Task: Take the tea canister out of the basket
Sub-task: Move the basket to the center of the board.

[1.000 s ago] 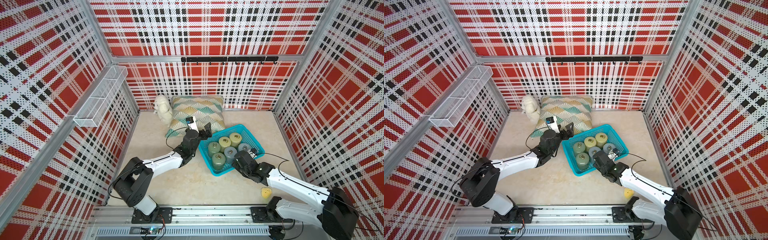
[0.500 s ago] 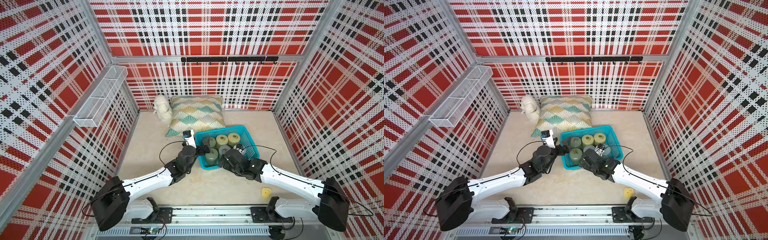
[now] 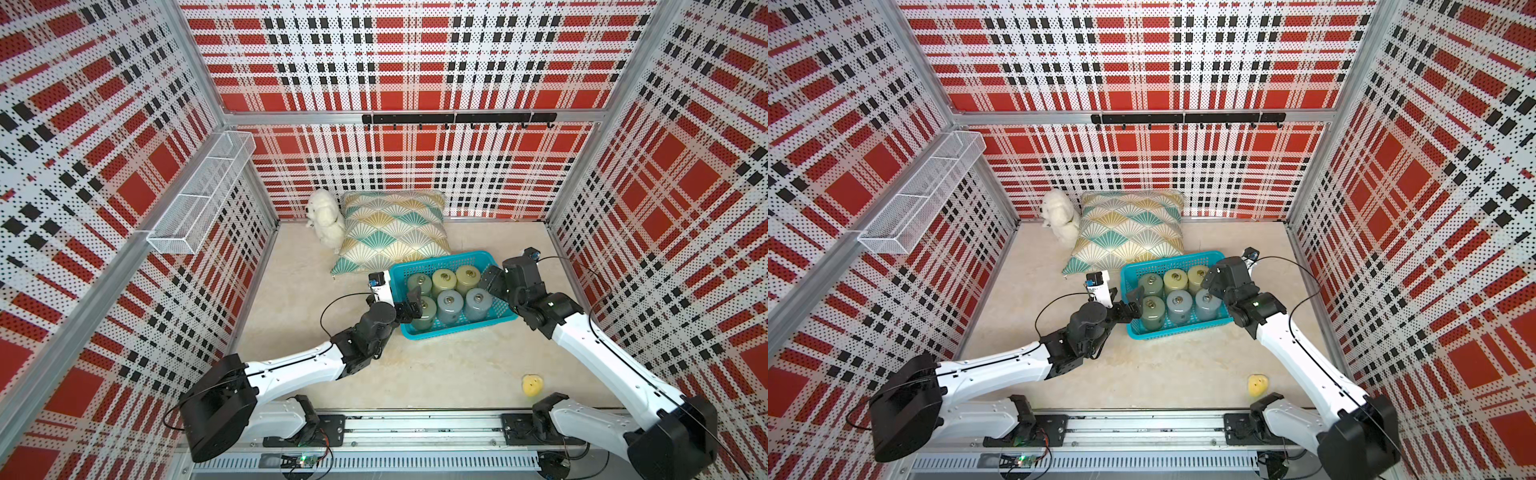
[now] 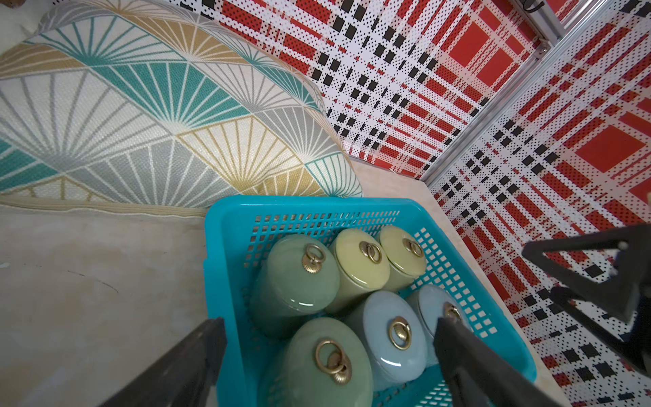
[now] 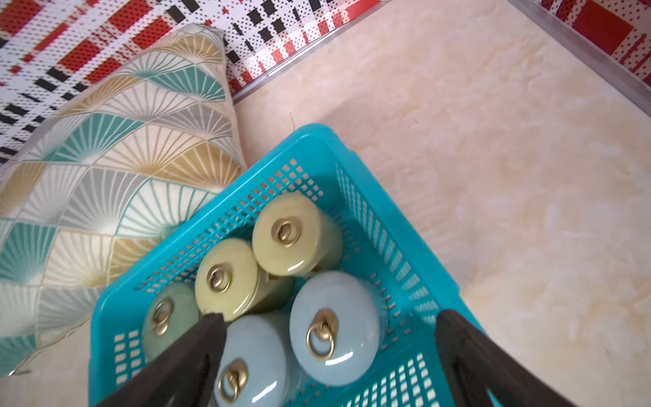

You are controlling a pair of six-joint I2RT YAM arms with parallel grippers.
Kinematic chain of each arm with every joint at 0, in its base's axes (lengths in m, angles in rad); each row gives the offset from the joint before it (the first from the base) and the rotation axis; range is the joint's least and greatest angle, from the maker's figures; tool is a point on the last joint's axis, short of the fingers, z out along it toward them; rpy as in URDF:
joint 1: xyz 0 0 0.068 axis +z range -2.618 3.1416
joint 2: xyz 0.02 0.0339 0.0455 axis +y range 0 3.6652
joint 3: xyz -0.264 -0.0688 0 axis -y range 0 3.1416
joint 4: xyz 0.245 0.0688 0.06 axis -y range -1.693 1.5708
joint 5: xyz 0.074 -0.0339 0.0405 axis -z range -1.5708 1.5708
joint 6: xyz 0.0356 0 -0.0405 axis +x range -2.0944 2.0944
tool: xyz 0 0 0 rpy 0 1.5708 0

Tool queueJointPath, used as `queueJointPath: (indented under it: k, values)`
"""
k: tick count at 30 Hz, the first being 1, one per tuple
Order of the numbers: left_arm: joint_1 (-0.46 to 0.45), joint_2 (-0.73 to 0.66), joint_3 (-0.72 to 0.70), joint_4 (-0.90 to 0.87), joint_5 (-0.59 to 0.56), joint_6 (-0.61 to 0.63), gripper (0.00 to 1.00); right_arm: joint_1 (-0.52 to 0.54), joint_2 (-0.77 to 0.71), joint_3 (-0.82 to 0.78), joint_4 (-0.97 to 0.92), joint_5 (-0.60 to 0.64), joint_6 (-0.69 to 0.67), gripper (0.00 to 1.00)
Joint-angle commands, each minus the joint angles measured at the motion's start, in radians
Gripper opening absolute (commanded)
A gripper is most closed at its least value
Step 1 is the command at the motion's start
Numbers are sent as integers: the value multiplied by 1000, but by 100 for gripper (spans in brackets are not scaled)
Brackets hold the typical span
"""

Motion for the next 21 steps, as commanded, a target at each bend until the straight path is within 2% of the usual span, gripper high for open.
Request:
queueJointPath:
  k: [1, 6, 9, 12, 16, 21]
  values:
    - [-8, 2, -19, -11, -12, -3, 99, -97, 123, 61, 67, -104, -97, 100]
    - [-2, -12, -32, -12, -17, 8, 99, -228, 303, 139, 117, -226, -144, 100]
    - [9, -15, -36, -15, -12, 11, 99, -247, 415, 197, 126, -304, -193, 100]
    - [28, -22, -36, -22, 4, 9, 99, -236, 475, 202, 161, -411, -213, 100]
    - [48, -47, -45, -34, 9, 8, 99, -168, 482, 169, 185, -436, -210, 100]
    - [74, -84, -59, -49, 19, 10, 99, -64, 464, 136, 202, -433, -145, 100]
